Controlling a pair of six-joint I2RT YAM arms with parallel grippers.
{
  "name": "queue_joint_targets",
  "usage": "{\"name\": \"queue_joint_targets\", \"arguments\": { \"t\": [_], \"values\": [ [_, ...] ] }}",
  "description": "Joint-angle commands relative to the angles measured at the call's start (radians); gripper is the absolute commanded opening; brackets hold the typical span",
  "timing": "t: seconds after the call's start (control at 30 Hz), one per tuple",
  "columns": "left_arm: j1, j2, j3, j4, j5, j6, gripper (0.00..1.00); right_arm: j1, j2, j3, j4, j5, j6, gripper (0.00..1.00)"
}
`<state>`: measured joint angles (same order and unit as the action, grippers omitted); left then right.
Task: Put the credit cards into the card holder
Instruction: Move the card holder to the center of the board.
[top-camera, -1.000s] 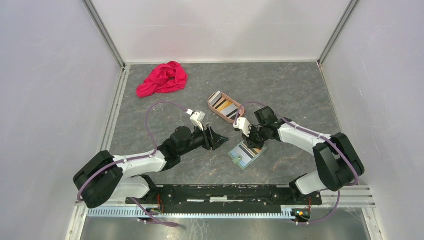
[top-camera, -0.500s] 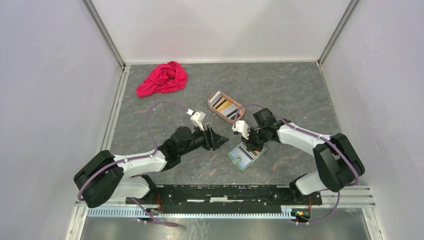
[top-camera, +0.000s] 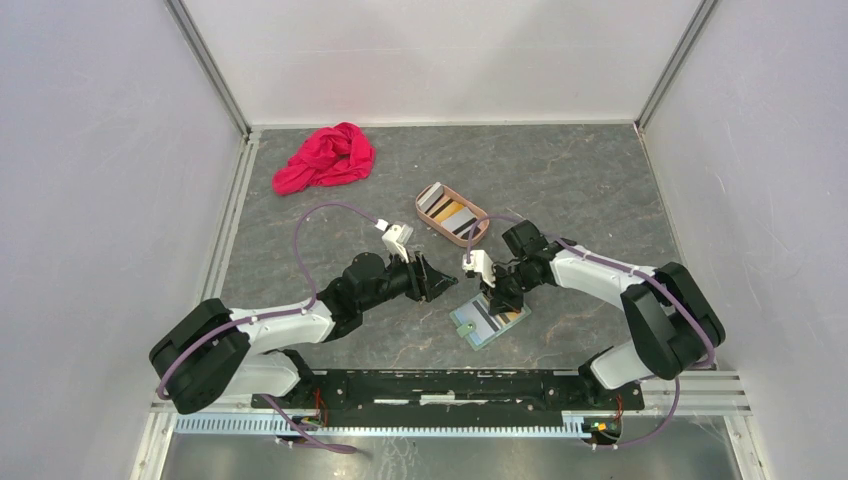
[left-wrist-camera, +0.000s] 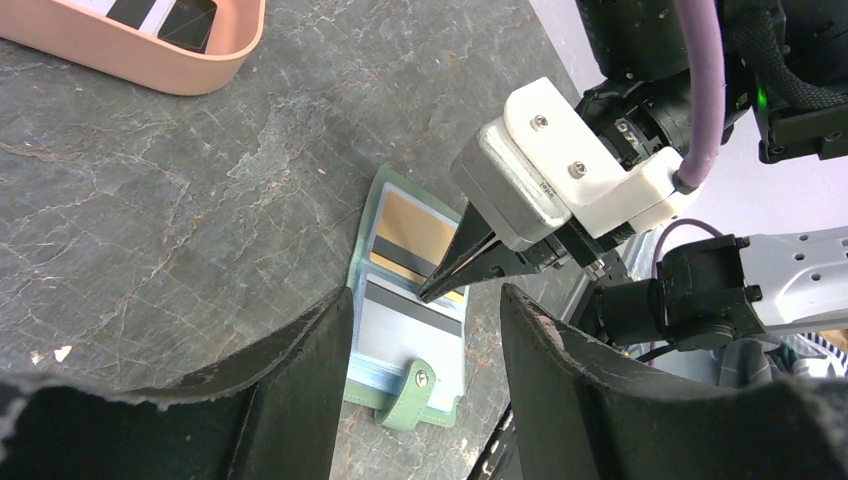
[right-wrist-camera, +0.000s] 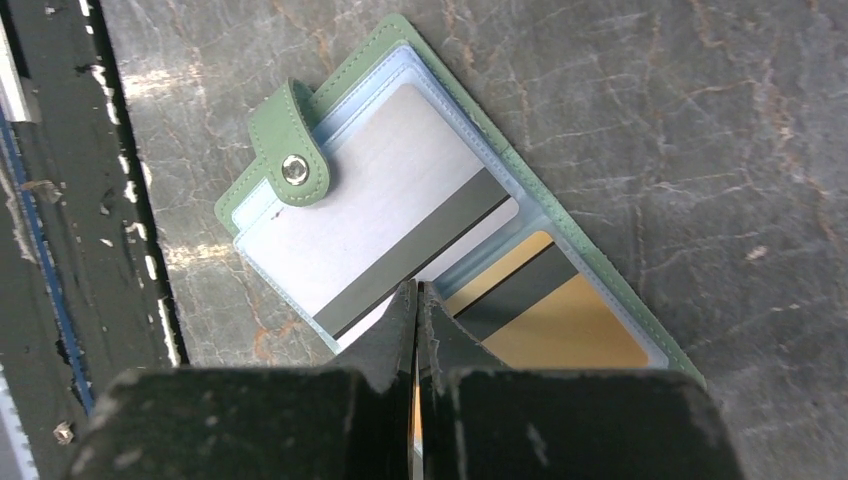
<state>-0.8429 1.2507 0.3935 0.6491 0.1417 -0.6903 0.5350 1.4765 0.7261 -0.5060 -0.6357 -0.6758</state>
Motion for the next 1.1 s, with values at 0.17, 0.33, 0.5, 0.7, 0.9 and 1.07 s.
{"name": "queue_joint_targets", "arguments": {
  "t": [0.17, 0.33, 0.5, 0.7, 0.9, 1.07],
  "values": [
    [0.001, 0.006, 0.02, 0.032, 0.019, 0.016, 0.63, 0.001, -0.005, 0.036, -0.029, -0.081, -0.022, 0.04],
    [0.001, -0.013, 0.005, 0.023, 0.021, -0.028, 0.64, -0.04, -0.082, 0.028, -0.031, -0.106, -0.05, 0.1],
    [0.0, -0.03, -0.026, 0.029, 0.045, -0.105, 0.65, -0.102, -0.172, 0.029, -0.051, -0.193, -0.097, 0.11],
    [-0.095, -0.07, 0.069, -0.226, -0.103, -0.117, 0.66, -0.219, -0.33, 0.008, -0.009, -0.295, -0.083, 0.16],
    [-0.327, -0.113, 0.206, -0.512, -0.525, -0.053, 0.67, -0.267, -0.398, -0.031, 0.157, -0.36, 0.097, 0.44],
    [-0.531, -0.109, 0.309, -0.621, -0.829, 0.001, 0.67, -0.268, -0.229, 0.154, -0.141, -0.477, -0.074, 0.46]
  ]
}}
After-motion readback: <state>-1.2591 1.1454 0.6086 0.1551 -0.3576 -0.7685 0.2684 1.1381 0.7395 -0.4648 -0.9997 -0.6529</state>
